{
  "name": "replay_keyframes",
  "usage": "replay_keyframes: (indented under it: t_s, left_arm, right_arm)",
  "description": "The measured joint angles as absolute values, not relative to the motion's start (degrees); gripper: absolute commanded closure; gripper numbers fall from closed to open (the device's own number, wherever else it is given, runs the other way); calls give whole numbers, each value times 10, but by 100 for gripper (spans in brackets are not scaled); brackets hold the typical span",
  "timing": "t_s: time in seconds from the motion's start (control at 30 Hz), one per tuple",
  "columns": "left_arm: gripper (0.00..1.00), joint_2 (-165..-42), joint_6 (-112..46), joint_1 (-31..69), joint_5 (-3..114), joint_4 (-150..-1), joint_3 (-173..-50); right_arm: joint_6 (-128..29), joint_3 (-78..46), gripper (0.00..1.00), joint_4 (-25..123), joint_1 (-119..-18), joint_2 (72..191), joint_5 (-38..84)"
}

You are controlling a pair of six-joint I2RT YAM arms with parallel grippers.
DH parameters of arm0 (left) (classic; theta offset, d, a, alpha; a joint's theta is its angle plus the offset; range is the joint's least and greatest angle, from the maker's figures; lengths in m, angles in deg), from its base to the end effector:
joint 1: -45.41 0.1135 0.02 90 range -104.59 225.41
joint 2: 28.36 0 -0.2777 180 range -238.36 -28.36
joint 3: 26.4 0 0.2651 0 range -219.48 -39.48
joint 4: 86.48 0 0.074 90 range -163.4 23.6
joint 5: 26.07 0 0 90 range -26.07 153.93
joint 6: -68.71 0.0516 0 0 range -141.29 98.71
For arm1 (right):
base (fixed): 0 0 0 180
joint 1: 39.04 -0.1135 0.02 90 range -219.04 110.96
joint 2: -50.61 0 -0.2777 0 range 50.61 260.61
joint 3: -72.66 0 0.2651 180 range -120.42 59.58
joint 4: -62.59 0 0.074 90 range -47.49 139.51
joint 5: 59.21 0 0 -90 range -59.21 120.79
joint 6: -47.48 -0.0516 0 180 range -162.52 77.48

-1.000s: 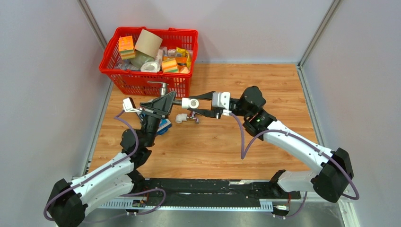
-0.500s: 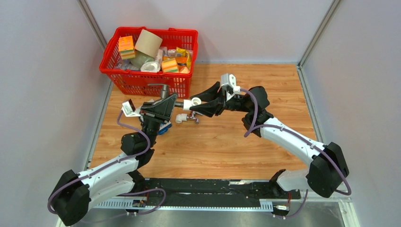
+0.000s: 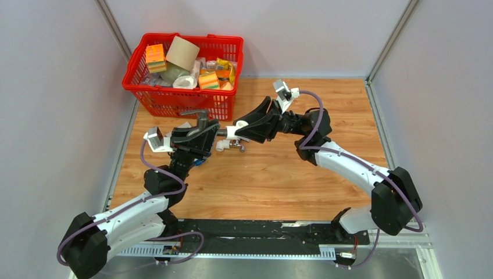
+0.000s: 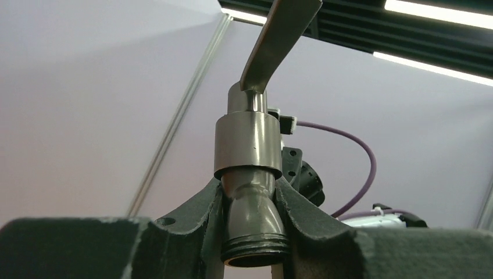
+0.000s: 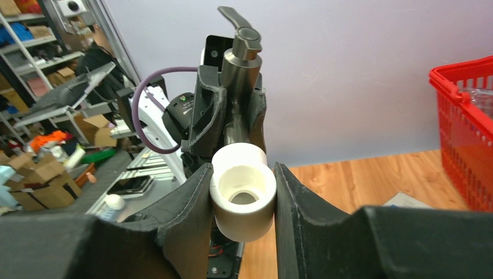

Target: Install the water faucets

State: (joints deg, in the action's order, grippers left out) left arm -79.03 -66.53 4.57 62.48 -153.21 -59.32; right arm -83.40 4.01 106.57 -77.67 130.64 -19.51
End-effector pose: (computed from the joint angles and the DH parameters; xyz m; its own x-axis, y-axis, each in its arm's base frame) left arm 0.1345 -0.1180 0.3422 -0.0712 -0.8767 -0.4757 0.8745 0.1746 -0.4526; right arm 0.2267 0.2320 0.3923 -0.2742 0.3161 -0.9083 -0.9598 -0.1488 0.2379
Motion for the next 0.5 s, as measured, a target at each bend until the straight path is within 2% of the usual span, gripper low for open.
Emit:
replay_keyframes:
  t_s: [0.5]
  left_arm:
    - [100, -769, -463, 46, 481, -1555, -582]
  right_arm:
    - [-1055, 40, 100, 1179, -771, 1360, -201]
